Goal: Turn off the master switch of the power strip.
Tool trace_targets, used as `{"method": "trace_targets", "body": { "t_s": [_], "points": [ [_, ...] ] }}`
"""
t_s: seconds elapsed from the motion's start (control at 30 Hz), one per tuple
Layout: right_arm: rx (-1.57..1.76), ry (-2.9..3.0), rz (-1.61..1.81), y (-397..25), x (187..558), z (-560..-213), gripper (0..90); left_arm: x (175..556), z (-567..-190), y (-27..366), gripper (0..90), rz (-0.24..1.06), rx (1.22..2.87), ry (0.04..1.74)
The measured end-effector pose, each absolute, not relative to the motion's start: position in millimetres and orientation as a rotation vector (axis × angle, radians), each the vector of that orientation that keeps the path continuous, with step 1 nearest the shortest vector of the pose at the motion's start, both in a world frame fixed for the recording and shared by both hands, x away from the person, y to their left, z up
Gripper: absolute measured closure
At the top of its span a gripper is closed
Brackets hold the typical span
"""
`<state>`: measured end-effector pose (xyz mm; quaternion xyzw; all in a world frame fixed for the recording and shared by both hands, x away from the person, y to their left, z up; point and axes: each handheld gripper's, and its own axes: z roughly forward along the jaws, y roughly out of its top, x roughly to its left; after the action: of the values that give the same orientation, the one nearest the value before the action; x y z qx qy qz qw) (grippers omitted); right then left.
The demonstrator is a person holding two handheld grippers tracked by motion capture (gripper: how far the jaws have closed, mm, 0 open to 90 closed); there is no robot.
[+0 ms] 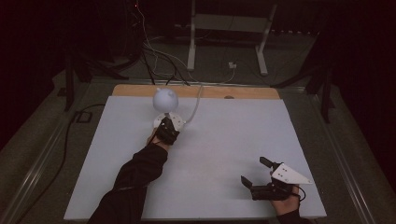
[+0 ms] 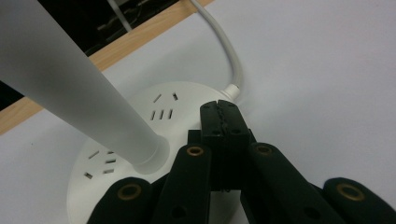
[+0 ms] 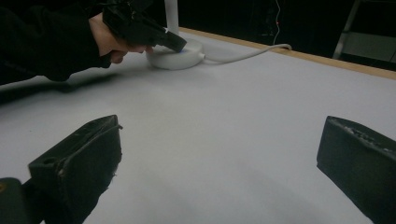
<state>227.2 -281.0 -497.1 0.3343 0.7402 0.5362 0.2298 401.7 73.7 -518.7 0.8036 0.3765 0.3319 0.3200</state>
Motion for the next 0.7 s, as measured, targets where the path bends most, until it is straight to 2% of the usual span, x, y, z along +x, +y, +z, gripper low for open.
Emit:
{"method": "trace_targets", "body": {
  "t_s": [0.7],
  "points": [
    [0.915, 2.054, 1.472, -278.2, 227.7, -498.4, 0.0, 405.5, -513.7, 71.8, 90.0, 0.853, 2.179, 0.983]
  ]
}}
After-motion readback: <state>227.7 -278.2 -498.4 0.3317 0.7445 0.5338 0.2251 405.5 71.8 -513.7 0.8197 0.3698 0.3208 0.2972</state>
